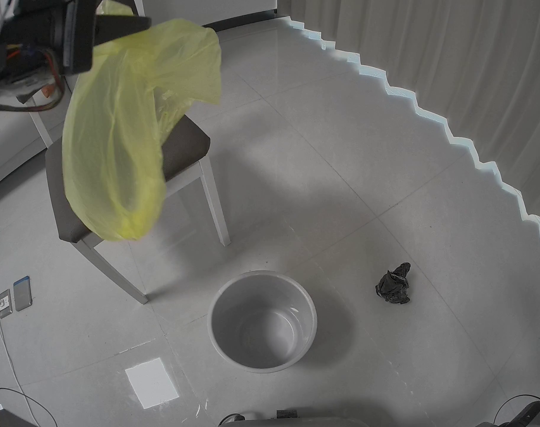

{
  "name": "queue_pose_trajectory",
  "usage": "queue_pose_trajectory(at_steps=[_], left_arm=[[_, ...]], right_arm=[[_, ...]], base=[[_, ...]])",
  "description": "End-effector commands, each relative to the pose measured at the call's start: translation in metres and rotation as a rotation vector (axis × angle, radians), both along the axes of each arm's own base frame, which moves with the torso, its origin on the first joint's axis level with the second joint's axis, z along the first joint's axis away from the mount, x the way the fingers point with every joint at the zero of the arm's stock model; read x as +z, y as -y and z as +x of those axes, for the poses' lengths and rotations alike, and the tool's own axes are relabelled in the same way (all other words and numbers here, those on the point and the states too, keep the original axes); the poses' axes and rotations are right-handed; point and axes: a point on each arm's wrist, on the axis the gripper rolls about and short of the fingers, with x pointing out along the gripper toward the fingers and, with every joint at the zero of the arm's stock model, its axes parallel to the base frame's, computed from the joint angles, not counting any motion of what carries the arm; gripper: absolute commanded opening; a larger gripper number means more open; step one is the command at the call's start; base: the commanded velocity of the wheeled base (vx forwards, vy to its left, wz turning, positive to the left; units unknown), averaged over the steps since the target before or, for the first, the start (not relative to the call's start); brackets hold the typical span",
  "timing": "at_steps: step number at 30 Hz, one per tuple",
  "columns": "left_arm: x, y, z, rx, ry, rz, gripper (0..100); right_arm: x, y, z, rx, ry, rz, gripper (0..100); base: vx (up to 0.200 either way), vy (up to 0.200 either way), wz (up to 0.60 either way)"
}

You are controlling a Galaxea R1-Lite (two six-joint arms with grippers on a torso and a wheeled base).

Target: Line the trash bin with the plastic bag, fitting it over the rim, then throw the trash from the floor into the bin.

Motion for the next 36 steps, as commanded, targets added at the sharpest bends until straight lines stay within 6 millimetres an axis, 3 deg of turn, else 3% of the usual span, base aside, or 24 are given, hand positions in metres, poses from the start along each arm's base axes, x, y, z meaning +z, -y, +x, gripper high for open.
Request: queue_pose_trajectory(at_steps=[1,10,17,28,36], left_arm=[[0.028,0.014,-0.061,-0.299,0.067,0.103,0],[0.014,0.036,-0.032,-0.265,0.0,0.149,0],[0.011,0.063,-0.009,-0.319,0.042,0.118,0],[0.011,0.077,-0.007,-0.348,0.043,0.118,0],[0.015,0.087,-0.004,-0.366,0.056,0.109,0]], right_arm=[[0.026,-0.045,0.126,0.169,-0.134,-0.029,100],[0.029,-0.042,0.139,0.149,-0.146,-0.026,100],[0.027,-0.016,0.144,0.153,-0.171,-0.026,100],[0.017,-0.017,0.148,0.203,-0.255,-0.011,100],[-0.006,-0.027,0.161,0.239,-0.396,-0.019,100]], base=[[0.0,0.0,0.0],[0.0,0.0,0.0],[0.0,0.0,0.0],[0.0,0.0,0.0],[0.0,0.0,0.0]])
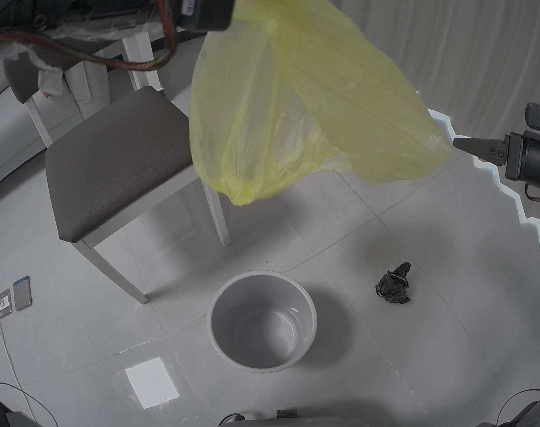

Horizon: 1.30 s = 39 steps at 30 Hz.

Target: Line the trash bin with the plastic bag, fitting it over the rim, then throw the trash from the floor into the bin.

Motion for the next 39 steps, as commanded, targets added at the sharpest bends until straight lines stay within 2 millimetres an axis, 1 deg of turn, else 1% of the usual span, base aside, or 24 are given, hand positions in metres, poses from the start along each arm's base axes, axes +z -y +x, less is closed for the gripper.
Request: queue_pose_trajectory(at_steps=[1,3,8,11,14,17,20,24,26,28,29,30,36,38,39], left_arm=[[0.0,0.01,0.002,-0.019,0.0,0.0,0],[0.001,0.012,0.003,-0.022,0.002,-0.002,0],[0.002,0.016,0.005,-0.026,0.005,-0.007,0],[0.001,0.017,0.004,-0.059,0.004,-0.007,0],[0.002,0.017,0.003,-0.069,0.004,-0.008,0],[0.003,0.018,0.003,-0.074,0.016,-0.024,0],[0.003,0.021,0.005,-0.075,0.021,-0.03,0],[0.002,0.024,0.008,-0.075,0.023,-0.033,0],[0.002,0.025,0.008,-0.075,0.027,-0.035,0],[0.002,0.025,0.008,-0.077,0.027,-0.035,0],[0.002,0.025,0.008,-0.077,0.027,-0.035,0],[0.002,0.025,0.009,-0.075,0.028,-0.037,0],[0.001,0.027,0.01,-0.074,0.028,-0.037,0],[0.001,0.028,0.011,-0.074,0.034,-0.045,0],[0.001,0.029,0.011,-0.074,0.036,-0.047,0]], right_arm=[[-0.014,-0.005,0.019,0.012,-0.059,-0.007,100],[-0.019,-0.006,0.03,0.011,-0.075,-0.009,100],[-0.025,-0.011,0.065,0.003,-0.103,0.018,100],[-0.019,-0.012,0.085,-0.012,-0.1,0.076,100],[-0.01,-0.014,0.096,-0.02,-0.088,0.124,100],[-0.001,-0.016,0.098,-0.013,-0.07,0.139,100],[-0.004,-0.023,0.1,0.006,-0.084,0.133,100],[-0.02,-0.033,0.106,0.03,-0.134,0.12,100],[-0.034,-0.037,0.111,0.037,-0.174,0.109,100],[-0.04,-0.039,0.114,0.038,-0.19,0.102,100],[-0.04,-0.039,0.114,0.038,-0.19,0.102,100],[-0.045,-0.039,0.114,0.037,-0.204,0.099,100],[-0.055,-0.039,0.11,0.039,-0.239,0.095,100],[-0.054,-0.041,0.102,0.048,-0.245,0.097,100],[-0.051,-0.043,0.095,0.061,-0.24,0.1,100]], base=[[0.0,0.0,0.0],[0.0,0.0,0.0],[0.0,0.0,0.0],[0.0,0.0,0.0],[0.0,0.0,0.0],[0.0,0.0,0.0],[0.0,0.0,0.0],[0.0,0.0,0.0],[0.0,0.0,0.0],[0.0,0.0,0.0],[0.0,0.0,0.0],[0.0,0.0,0.0],[0.0,0.0,0.0],[0.0,0.0,0.0],[0.0,0.0,0.0]])
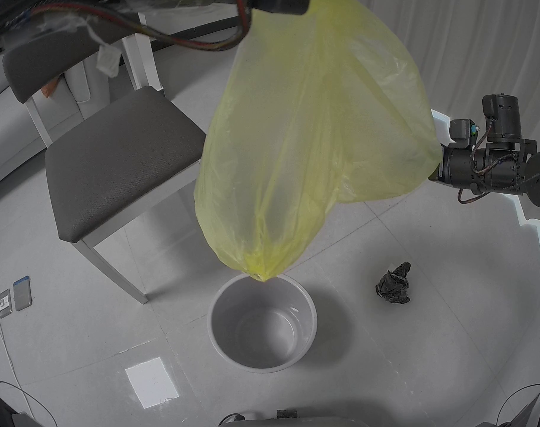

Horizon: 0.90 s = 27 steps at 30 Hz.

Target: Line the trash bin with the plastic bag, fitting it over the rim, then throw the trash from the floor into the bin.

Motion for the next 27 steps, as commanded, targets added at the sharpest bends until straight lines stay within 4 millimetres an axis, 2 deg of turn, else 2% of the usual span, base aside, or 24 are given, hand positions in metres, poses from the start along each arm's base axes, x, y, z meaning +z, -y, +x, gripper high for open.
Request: queue_pose_trajectory(at_steps=[1,2,4,9,13,20,27], left_arm=[[-0.001,0.003,0.002,0.0,0.004,-0.004,0],[-0.001,0.003,0.002,0.0,0.004,-0.006,0],[-0.001,0.003,0.002,-0.001,0.004,-0.002,0],[-0.001,0.003,0.0,-0.006,0.005,-0.004,0],[-0.001,0.004,-0.002,-0.017,0.006,-0.005,0],[-0.001,0.006,-0.002,-0.021,0.006,-0.005,0],[-0.001,0.007,-0.002,-0.023,0.008,-0.007,0]], right_arm=[[0.004,-0.005,-0.018,0.03,0.004,0.007,100],[0.011,-0.005,-0.031,0.06,0.023,0.018,100],[0.022,-0.002,-0.042,0.099,0.058,0.04,100],[0.037,0.011,-0.032,0.062,0.118,0.055,100],[0.033,0.008,-0.026,0.064,0.098,0.067,100],[0.007,-0.008,-0.013,0.096,0.014,0.052,100],[0.008,-0.009,-0.013,0.098,0.02,0.054,100]], base=[[0.0,0.0,0.0],[0.0,0.0,0.0],[0.0,0.0,0.0],[0.0,0.0,0.0],[0.0,0.0,0.0],[0.0,0.0,0.0],[0.0,0.0,0.0]])
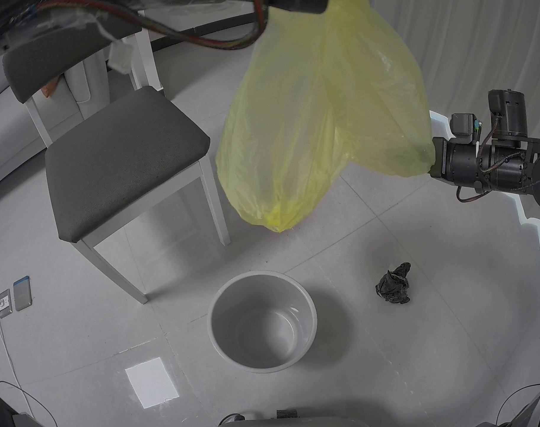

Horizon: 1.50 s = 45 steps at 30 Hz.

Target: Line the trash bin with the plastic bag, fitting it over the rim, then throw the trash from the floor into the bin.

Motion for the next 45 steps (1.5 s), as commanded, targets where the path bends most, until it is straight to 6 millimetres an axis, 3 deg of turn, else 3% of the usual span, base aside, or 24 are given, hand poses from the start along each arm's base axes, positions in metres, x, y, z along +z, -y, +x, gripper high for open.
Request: queue_pose_trajectory(at_steps=[1,9,14,17,27,28,41,45], left_arm=[[-0.001,0.001,0.0,-0.003,-0.001,0.002,0],[-0.002,0.006,0.003,-0.004,0.005,-0.007,0],[-0.002,0.007,0.003,-0.004,0.008,-0.011,0],[-0.001,0.007,0.003,-0.006,0.008,-0.012,0],[-0.002,0.009,0.001,-0.016,0.007,-0.013,0],[-0.002,0.009,0.001,-0.016,0.007,-0.013,0],[0.006,0.004,-0.001,-0.007,0.018,-0.042,0],[-0.003,0.001,0.016,0.117,-0.037,-0.029,0]], right_arm=[[0.0,-0.001,0.002,0.0,0.007,0.0,100],[0.004,0.0,0.001,-0.003,0.039,0.01,100],[-0.015,-0.01,-0.005,0.031,-0.025,-0.005,100],[-0.017,-0.01,-0.005,0.031,-0.032,-0.005,100],[-0.011,-0.014,-0.012,0.045,-0.023,0.012,100],[-0.011,-0.015,-0.012,0.046,-0.025,0.014,0],[-0.002,-0.014,-0.022,0.033,-0.036,0.066,0],[0.002,-0.004,-0.026,-0.002,-0.031,0.068,0]], base=[[0.0,0.0,0.0],[0.0,0.0,0.0],[0.0,0.0,0.0],[0.0,0.0,0.0],[0.0,0.0,0.0],[0.0,0.0,0.0],[0.0,0.0,0.0],[0.0,0.0,0.0]])
